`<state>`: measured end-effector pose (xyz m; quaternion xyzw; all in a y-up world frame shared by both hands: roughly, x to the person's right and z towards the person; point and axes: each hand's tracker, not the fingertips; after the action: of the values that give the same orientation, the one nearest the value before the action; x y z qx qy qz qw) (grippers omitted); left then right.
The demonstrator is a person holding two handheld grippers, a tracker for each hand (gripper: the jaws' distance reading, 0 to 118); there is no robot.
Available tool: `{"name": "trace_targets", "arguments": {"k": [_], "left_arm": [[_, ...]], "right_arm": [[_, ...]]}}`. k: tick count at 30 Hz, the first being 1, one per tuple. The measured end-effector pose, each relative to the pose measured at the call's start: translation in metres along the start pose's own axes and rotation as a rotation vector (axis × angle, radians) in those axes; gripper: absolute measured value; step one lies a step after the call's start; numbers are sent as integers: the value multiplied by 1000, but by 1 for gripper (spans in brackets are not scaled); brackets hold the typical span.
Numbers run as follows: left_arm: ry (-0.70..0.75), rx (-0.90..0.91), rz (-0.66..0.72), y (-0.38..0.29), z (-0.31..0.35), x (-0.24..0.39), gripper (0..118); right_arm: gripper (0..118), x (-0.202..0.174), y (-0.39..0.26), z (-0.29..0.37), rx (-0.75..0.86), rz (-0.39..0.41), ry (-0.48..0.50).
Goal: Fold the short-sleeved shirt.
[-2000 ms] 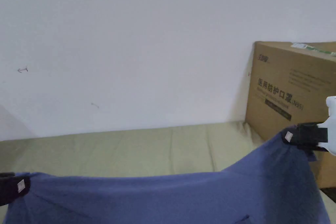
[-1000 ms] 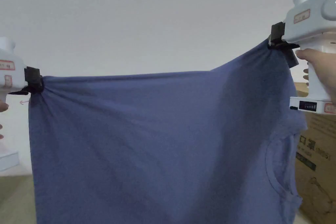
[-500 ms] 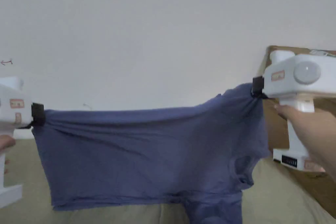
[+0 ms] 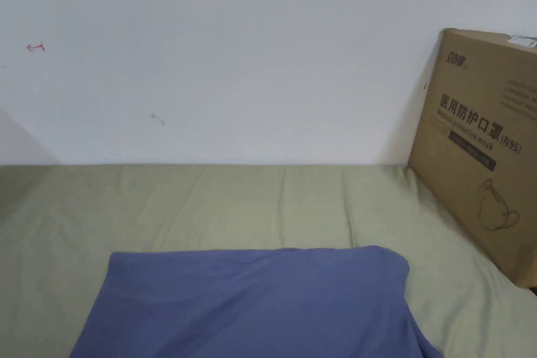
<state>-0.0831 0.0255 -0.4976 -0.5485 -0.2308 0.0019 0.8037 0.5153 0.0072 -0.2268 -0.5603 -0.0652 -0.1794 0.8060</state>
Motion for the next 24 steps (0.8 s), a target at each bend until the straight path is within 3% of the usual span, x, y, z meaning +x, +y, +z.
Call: {"name": "trace_targets", "arguments": {"k": [6,14,18,19,20,21,22,23,24], "left_arm": [[-2,-60,-27,-77,34,-1,2],[-22,-97,-44,-121,59,-6,3],[-47,-95,11,-123,62,-10,3],[-55,-94,27,-124,62,-12,7],[-52,-99,34,-125,63,-13,26],[-49,-100,36,-126,64,-13,45],[-49,-98,36,-127,66,-15,64],[-46,-92,35,-131,69,-15,74],[-42,-85,35,-132,74,-16,75]], "right_arm": [[0,8,-68,31,-47,-115,57],[0,-8,-109,43,-123,16,-19],[0,-19,-111,41,-103,7,-53],[10,-21,-111,41,-101,-6,-53],[45,-21,-111,40,-101,-28,-39],[72,-23,-113,40,-108,-53,-15],[90,-26,-114,42,-107,-66,-13],[97,-29,-115,44,-103,-71,-20],[97,-31,-115,48,-96,-71,-21]]}}
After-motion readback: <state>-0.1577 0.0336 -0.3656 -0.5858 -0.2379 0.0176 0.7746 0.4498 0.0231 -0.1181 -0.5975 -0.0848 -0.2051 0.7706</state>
